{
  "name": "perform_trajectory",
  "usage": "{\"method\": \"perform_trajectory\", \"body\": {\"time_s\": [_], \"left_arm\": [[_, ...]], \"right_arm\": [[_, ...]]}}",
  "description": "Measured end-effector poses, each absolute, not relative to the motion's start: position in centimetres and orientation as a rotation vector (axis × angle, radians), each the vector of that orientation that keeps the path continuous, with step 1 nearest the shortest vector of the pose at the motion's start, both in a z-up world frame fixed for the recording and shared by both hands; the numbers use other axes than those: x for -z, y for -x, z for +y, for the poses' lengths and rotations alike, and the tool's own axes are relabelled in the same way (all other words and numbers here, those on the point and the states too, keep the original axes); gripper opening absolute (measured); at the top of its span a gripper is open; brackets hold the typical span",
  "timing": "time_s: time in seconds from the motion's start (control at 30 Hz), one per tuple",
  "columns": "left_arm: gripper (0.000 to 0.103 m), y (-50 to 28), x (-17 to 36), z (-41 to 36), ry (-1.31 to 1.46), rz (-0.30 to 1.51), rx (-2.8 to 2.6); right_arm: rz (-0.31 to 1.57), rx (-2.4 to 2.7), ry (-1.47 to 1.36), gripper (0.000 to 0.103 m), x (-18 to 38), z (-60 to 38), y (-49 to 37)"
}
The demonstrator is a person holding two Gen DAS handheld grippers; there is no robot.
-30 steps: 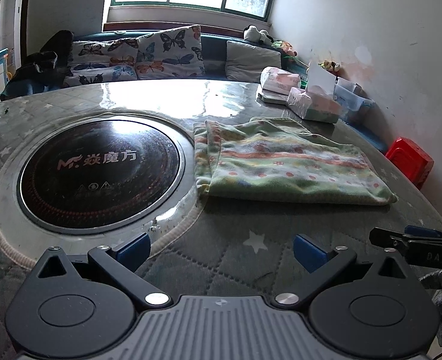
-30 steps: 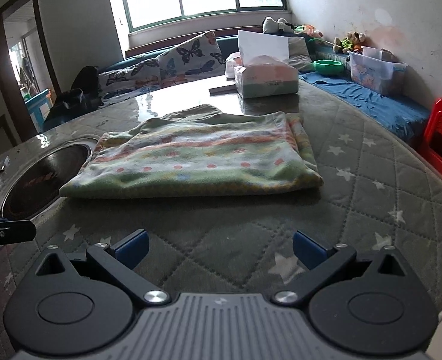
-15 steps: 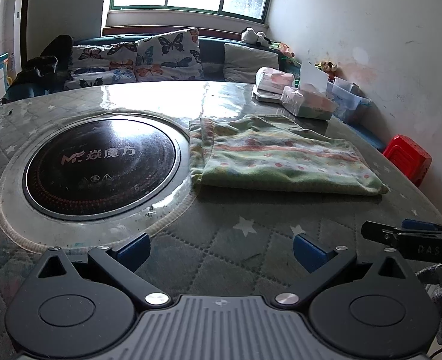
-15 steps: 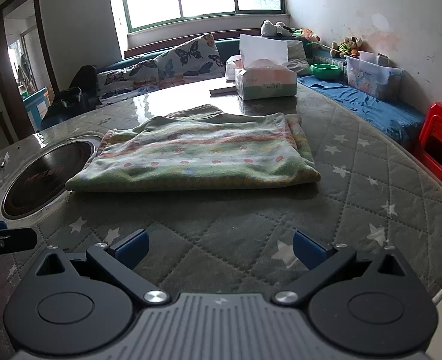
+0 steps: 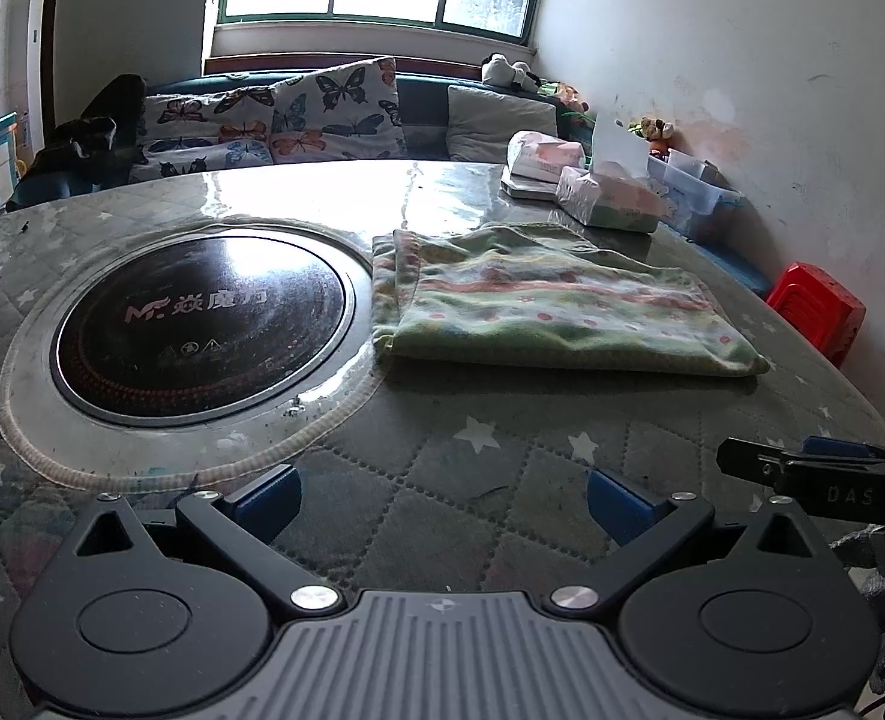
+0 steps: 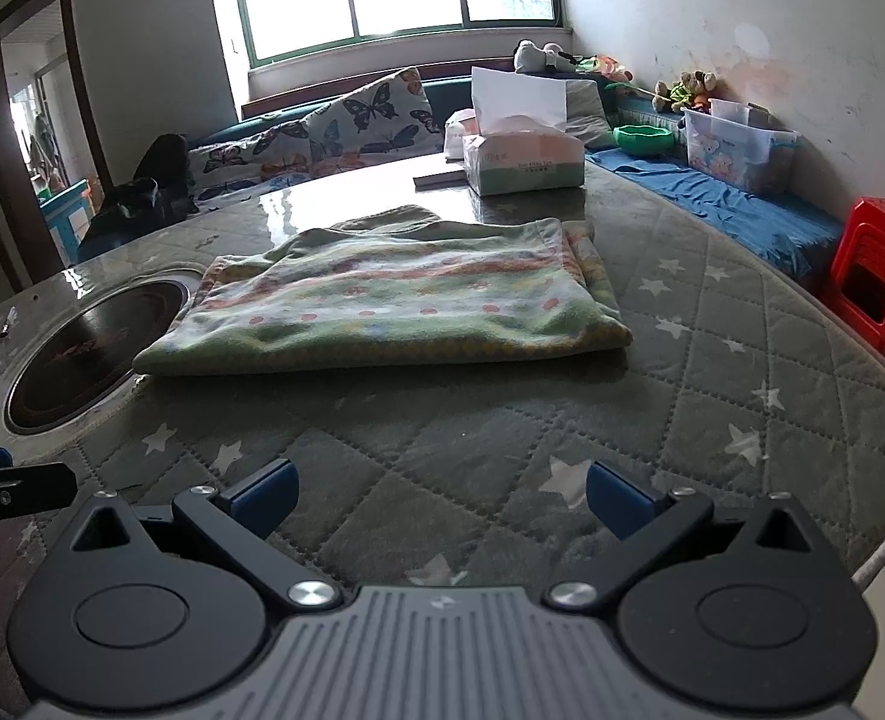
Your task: Fold clothes
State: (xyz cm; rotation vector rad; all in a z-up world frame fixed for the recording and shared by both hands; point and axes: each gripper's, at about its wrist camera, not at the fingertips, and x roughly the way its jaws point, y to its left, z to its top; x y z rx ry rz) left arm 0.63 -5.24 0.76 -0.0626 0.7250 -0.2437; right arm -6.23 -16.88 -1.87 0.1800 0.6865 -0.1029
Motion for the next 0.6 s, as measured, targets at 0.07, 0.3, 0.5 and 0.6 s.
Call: {"method": "perform_trajectory", "body": {"time_s": [0.07, 0.3, 0.5, 0.6], "left_arm": [[0.103, -0.55, -0.76, -5.26, 0.063, 0.726, 0.245], [0.103, -0.13, -0.82, -5.45, 0.058, 0.724, 0.253], [0.103, 0.01, -0.69, -5.38, 0.065, 0.73, 0.252], [0.103, 0.05, -0.67, -5.4, 0.066, 0.73, 0.253]], "right_arm": [[0.686, 0.103, -0.18, 0.103, 1.86, -16.83, 6.32], [0.681, 0.097, -0.176, 0.103, 1.8, -16.59, 6.63], [0.68, 0.091, -0.172, 0.103, 1.81, -16.39, 6.76], [0.678, 0.088, -0.168, 0.103, 1.75, -16.26, 6.86]]}}
